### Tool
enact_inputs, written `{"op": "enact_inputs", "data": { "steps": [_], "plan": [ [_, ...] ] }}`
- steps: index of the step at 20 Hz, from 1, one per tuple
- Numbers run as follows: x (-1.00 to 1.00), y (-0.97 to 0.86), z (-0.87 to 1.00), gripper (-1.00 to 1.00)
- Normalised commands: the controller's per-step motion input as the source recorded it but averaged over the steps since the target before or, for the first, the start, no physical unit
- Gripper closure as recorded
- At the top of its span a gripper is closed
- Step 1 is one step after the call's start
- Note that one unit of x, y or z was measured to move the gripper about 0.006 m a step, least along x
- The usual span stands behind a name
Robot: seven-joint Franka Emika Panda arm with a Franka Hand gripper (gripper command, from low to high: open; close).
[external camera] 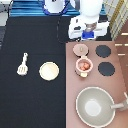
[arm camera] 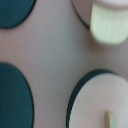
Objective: Take the lid off the pot, put the pot on the plate, and use the tool to push the pot to the front of the table.
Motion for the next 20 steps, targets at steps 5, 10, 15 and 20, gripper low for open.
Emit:
{"op": "enact_inputs", "data": {
  "steps": [5,10,15,20],
  "plan": [
    [0.80,-0.17,0.57,-1.00],
    [0.81,-0.19,0.55,-1.00],
    [0.81,-0.24,0.22,-1.00],
    [0.86,-0.30,-0.09,-1.00]
  ]
}}
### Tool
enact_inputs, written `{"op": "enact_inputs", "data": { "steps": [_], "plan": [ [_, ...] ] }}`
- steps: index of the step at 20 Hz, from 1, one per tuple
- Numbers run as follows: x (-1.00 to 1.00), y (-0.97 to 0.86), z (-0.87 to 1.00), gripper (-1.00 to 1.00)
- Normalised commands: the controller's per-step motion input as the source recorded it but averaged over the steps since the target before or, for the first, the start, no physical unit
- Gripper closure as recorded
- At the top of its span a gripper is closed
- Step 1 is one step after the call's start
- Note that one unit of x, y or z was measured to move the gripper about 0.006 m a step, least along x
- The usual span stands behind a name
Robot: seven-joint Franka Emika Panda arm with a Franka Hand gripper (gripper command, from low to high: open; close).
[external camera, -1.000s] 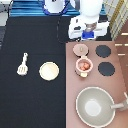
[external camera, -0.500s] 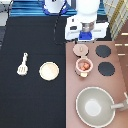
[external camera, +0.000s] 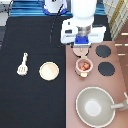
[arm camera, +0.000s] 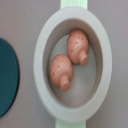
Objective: Take the lid off the pot, put the pot on the plate, and use the tool to push the pot to the front of the table.
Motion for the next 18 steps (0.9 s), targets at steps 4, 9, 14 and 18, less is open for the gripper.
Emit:
{"op": "enact_inputs", "data": {
  "steps": [4,9,14,18],
  "plan": [
    [0.80,-0.25,-0.32,-1.00],
    [0.67,-0.15,-0.41,-1.00],
    [0.33,-0.01,-0.53,-1.00],
    [-0.35,0.02,-0.63,-1.00]
  ]
}}
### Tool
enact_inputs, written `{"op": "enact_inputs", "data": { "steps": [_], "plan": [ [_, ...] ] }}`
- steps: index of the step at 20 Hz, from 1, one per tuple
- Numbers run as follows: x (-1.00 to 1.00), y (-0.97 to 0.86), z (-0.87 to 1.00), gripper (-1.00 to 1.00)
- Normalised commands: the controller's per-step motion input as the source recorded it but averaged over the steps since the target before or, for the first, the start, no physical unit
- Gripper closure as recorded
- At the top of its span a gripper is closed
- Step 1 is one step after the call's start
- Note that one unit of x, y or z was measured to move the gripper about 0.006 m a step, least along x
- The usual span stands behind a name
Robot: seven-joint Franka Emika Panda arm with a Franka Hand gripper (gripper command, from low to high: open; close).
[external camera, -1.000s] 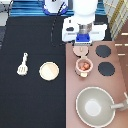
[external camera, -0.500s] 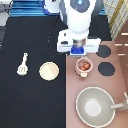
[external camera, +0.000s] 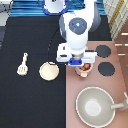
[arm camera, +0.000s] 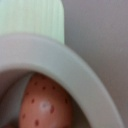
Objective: Take the lid off the pot, put the pot on the plate, and use the tool to push the pot to the front of the table.
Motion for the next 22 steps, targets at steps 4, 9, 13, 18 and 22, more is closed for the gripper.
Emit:
{"op": "enact_inputs", "data": {
  "steps": [4,9,13,18,22],
  "plan": [
    [-0.71,0.02,-0.19,-1.00],
    [-0.06,0.00,0.25,1.00],
    [0.01,0.00,0.26,1.00],
    [0.03,0.00,0.05,1.00],
    [0.12,0.00,0.00,1.00]
  ]
}}
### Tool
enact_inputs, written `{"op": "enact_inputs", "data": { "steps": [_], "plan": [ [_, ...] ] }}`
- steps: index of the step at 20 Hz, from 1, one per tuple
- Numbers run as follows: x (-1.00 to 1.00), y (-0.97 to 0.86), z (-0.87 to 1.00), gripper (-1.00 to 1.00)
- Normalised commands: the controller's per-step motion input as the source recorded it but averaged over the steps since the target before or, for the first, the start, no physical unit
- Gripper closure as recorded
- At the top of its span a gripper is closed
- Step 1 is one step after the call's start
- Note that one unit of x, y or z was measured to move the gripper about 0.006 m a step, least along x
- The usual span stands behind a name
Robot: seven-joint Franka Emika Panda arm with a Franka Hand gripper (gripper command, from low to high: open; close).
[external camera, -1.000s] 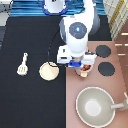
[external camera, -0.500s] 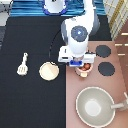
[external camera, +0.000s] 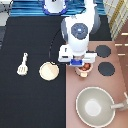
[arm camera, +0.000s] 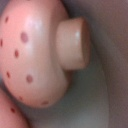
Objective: Take the lid off the pot, put the pot on the plate, and use the tool to push the pot to the front of the table.
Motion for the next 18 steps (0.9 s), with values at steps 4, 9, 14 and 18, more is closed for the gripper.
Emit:
{"op": "enact_inputs", "data": {
  "steps": [4,9,14,18],
  "plan": [
    [0.17,0.07,0.39,1.00],
    [-0.13,-0.12,0.95,1.00],
    [-0.38,-0.65,0.81,1.00],
    [-0.38,-0.83,0.71,1.00]
  ]
}}
